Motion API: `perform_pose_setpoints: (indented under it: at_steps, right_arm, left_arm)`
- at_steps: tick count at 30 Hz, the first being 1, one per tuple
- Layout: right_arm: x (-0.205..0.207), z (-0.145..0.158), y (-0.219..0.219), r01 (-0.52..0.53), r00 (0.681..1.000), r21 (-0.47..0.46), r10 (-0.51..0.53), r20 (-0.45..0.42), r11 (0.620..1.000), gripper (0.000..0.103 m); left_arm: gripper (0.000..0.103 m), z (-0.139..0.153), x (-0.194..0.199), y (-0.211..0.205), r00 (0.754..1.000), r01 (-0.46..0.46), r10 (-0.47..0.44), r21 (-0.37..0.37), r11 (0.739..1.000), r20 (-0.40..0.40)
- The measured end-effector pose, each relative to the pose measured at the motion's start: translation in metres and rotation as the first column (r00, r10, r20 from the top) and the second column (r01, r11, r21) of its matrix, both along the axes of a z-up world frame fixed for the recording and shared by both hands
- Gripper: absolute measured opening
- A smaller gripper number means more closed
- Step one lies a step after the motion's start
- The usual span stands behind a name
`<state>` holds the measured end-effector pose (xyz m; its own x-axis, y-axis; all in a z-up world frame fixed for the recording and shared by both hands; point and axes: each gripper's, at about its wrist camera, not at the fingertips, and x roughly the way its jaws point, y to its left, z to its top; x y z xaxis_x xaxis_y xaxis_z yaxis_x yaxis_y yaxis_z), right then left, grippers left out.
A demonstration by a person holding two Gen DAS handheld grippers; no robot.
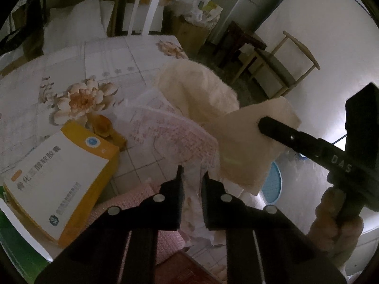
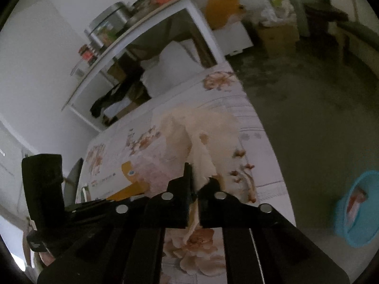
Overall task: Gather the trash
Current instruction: 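Lift the tissue paper and plastic wrapper off the table with both grippers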
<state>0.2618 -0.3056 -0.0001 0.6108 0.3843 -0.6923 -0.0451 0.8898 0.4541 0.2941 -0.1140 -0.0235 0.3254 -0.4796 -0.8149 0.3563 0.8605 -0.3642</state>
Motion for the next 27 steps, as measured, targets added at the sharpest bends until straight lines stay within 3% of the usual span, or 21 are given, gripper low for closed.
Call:
perform_pose_setpoints:
  at_steps: [2, 7, 11, 15, 16, 20, 21, 23, 27]
  right_arm:
    - [0.002, 0.001, 0.003, -0.016, 1.0, -0.029, 0.016, 0.024, 0.999, 0.049]
    - [0.018, 0.001, 0.005, -0.05, 0.994, -0.114, 0.06, 0.088, 0.992, 0.073]
    - [0.043, -0.019, -0.001, -0.085, 0.995, -0.104, 0.091, 0.05, 0.991, 0.075]
    - [0.065, -0.042, -0.007, -0.115, 0.993, -0.004, 0.115, -0.007, 0.993, 0.075]
    - [0.067, -0.044, -0.006, -0.122, 0.992, 0.008, 0.122, -0.013, 0.992, 0.068]
    - [0.066, -0.047, 0.001, -0.116, 0.993, 0.002, 0.116, -0.03, 0.993, 0.02]
    - [0.064, -0.047, 0.002, -0.109, 0.994, -0.005, 0.109, -0.026, 0.994, 0.013]
    - [0.059, -0.043, 0.002, -0.091, 0.996, -0.021, 0.091, -0.012, 0.996, 0.005]
    - [0.049, -0.03, 0.0, -0.05, 0.997, -0.03, 0.051, 0.049, 0.998, 0.002]
  left_arm:
    - [0.012, -0.002, 0.001, -0.002, 1.0, 0.004, -0.004, 0.005, 1.0, -0.002]
    - [0.012, -0.004, 0.0, 0.0, 1.0, 0.008, -0.008, 0.003, 1.0, -0.006]
    - [0.012, -0.004, 0.002, 0.0, 1.0, 0.007, -0.007, -0.002, 1.0, -0.006]
    - [0.012, -0.005, 0.002, -0.001, 1.0, 0.007, -0.007, -0.005, 1.0, -0.005]
    - [0.012, -0.005, 0.002, -0.001, 1.0, 0.007, -0.007, -0.005, 1.0, -0.005]
    - [0.012, -0.004, 0.002, 0.001, 1.0, -0.001, 0.001, -0.022, 1.0, 0.003]
    - [0.012, -0.002, 0.001, 0.002, 1.0, -0.003, 0.003, -0.031, 1.0, 0.008]
    - [0.012, 0.002, 0.0, 0.004, 1.0, -0.005, 0.006, -0.046, 0.999, 0.024]
    - [0.011, 0.013, -0.003, 0.011, 0.998, -0.019, 0.023, -0.073, 0.997, 0.059]
